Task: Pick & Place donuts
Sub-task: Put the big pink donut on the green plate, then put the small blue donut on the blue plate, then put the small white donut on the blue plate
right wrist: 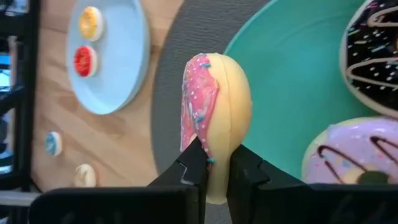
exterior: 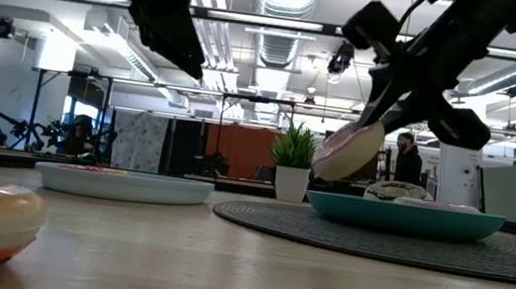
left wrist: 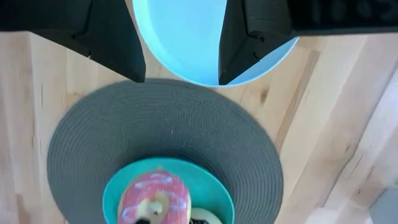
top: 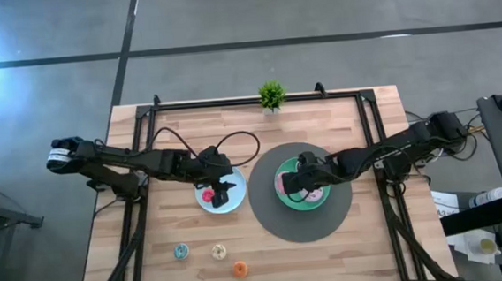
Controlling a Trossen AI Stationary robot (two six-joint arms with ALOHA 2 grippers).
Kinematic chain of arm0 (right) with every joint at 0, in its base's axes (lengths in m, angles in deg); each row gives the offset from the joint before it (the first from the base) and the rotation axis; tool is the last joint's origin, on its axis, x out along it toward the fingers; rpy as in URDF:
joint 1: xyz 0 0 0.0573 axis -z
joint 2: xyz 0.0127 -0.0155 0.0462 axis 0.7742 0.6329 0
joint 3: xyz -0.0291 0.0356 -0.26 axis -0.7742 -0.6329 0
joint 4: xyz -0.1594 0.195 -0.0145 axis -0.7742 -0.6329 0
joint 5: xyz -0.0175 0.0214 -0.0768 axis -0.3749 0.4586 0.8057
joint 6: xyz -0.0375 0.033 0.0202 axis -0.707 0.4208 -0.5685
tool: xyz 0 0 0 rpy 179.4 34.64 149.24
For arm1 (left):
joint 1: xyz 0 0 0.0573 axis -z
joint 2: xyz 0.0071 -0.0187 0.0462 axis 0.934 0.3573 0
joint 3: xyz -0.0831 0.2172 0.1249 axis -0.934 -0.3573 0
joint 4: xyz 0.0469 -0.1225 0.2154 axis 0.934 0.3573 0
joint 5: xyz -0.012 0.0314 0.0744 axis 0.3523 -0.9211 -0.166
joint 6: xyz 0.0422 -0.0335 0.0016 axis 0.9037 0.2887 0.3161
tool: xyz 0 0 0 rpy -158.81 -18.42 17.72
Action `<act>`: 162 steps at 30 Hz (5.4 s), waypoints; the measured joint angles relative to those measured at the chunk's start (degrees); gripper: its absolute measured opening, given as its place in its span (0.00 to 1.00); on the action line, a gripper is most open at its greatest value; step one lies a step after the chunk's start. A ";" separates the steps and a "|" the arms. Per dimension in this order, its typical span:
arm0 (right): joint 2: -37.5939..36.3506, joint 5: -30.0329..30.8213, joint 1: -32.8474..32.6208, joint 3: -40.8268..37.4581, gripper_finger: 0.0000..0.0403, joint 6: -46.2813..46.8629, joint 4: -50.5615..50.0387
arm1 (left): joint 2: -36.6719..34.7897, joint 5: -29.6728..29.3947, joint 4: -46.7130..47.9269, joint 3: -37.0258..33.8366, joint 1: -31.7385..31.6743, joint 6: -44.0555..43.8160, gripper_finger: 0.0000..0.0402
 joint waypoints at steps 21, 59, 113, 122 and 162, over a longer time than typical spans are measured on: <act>4.17 -0.75 0.74 0.84 0.35 -1.90 -9.40 | -0.17 0.02 0.33 -2.02 0.00 -2.29 0.44; 18.76 12.82 -3.40 28.23 0.50 -41.31 -23.99 | -10.09 7.15 5.05 -23.33 42.75 -34.34 0.44; 15.73 18.19 -3.44 31.80 0.50 -37.27 -27.49 | 5.17 7.78 -3.37 -12.74 -14.90 14.02 0.00; 15.69 19.35 -3.56 31.78 0.50 -36.96 -27.65 | 11.66 6.86 -4.31 -8.95 -14.82 15.10 0.13; 32.45 -13.71 -7.34 41.12 0.50 -63.73 -13.17 | -3.85 -0.33 -5.72 -14.75 31.43 -11.76 0.32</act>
